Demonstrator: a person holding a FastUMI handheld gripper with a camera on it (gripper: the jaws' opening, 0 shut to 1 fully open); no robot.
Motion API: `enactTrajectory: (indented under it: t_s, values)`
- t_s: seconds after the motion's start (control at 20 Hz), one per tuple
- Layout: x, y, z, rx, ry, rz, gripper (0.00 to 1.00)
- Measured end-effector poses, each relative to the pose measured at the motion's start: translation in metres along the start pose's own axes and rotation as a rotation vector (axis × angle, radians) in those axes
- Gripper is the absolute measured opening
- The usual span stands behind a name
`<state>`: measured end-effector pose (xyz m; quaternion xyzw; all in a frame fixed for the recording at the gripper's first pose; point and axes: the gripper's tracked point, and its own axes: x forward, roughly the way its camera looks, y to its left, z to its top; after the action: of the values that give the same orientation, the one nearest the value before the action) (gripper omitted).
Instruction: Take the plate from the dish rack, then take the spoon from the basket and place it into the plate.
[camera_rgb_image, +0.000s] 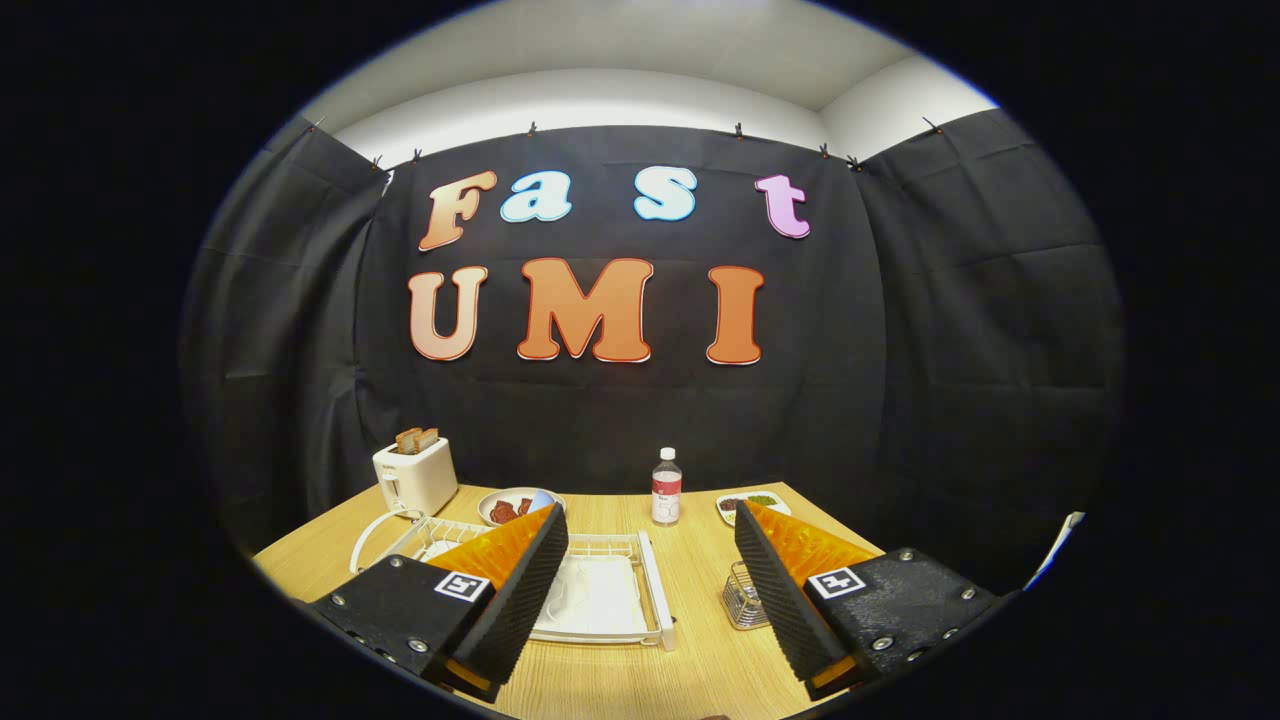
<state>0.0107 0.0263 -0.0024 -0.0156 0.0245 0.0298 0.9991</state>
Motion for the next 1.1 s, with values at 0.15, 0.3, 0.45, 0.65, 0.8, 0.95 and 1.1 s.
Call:
enactTrajectory:
  t_s: [0.15, 0.3, 0.45, 0.65, 0.8, 0.95, 1.1]
  values:
    - [0.004, 0.004, -0.002, 0.008, 0.014, 0.007, 1.0]
    - [0.012, 0.01, -0.002, 0.012, 0.022, 0.015, 1.0]
    - [0.021, 0.019, -0.003, 0.0, 0.038, 0.028, 1.0]
    - [0.036, 0.043, -0.012, 0.004, 0.093, 0.077, 1.0]
    - [0.053, 0.059, -0.019, -0.011, 0.134, 0.098, 1.0]
    - [0.071, 0.076, -0.025, -0.023, 0.175, 0.114, 1.0]
    - [0.091, 0.096, -0.041, -0.021, 0.237, 0.127, 1.0]
